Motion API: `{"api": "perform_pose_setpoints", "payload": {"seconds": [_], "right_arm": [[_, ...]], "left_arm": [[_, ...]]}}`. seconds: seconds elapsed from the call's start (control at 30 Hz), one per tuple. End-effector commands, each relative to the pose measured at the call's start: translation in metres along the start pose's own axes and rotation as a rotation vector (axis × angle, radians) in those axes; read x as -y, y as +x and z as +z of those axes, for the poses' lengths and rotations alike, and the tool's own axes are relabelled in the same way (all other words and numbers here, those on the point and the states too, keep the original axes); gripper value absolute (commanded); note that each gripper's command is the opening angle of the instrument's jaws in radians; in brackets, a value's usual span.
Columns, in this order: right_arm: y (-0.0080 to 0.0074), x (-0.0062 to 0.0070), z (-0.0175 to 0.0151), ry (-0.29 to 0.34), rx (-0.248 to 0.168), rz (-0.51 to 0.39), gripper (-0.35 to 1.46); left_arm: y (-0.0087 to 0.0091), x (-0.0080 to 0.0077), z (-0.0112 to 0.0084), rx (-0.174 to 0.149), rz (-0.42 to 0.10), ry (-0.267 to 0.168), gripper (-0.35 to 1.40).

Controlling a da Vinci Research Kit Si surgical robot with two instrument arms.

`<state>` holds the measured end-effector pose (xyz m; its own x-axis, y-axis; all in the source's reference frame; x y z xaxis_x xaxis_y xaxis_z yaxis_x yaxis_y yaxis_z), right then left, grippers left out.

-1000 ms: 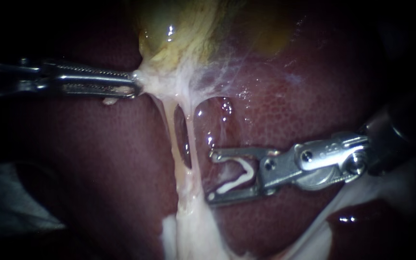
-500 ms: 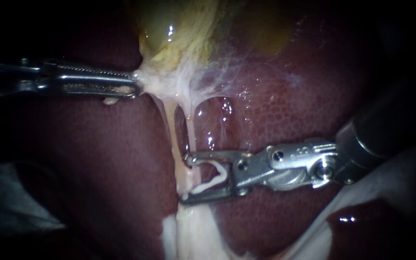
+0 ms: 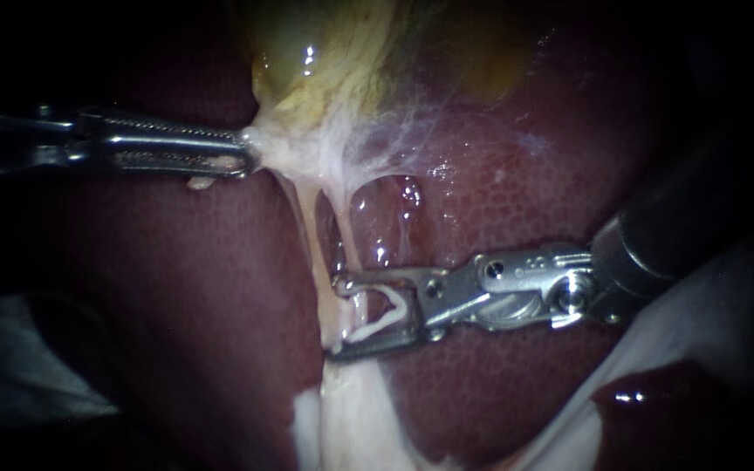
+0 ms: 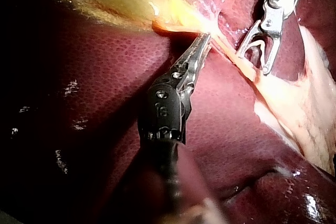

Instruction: Clipping first clip left tube

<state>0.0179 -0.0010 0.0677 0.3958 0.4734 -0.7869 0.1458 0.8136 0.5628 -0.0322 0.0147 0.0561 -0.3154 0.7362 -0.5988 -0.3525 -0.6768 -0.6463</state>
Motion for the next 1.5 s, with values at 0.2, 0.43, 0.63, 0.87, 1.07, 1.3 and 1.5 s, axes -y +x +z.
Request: {"api": "perform_pose_setpoints", "payload": {"seconds": [0.2,0.43,0.63,0.87,1.07,1.3,1.5], "right_arm": [[0.0011,-0.0007,0.0022,0.058,-0.022,-0.007,0.49],[0.0021,-0.0002,0.0034,0.109,-0.054,0.007,0.48],[0.003,0.0014,0.0037,0.125,-0.056,0.004,0.48],[0.0036,0.0028,0.0038,0.135,-0.056,0.006,0.42],[0.0034,0.003,0.0034,0.137,-0.056,0.005,0.27],[0.0033,0.0031,0.0031,0.139,-0.055,0.004,-0.06],[0.0034,0.0032,0.0029,0.141,-0.052,0.016,-0.35]], "left_arm": [[0.0,-0.0001,0.0,0.0,0.0,0.001,-0.35],[0.0,-0.0001,0.0001,0.0,0.0,0.001,-0.35],[0.0,-0.0001,0.0001,0.0,0.0,0.001,-0.35],[0.0,-0.0001,0.0001,0.0,0.0,0.001,-0.35],[0.0,-0.0001,0.0001,0.0,0.0,0.001,-0.35],[0.0,-0.0001,0.0001,0.0,0.0,0.001,-0.35],[0.0,-0.0001,0.0001,0.0,0.0,0.001,-0.35]]}}
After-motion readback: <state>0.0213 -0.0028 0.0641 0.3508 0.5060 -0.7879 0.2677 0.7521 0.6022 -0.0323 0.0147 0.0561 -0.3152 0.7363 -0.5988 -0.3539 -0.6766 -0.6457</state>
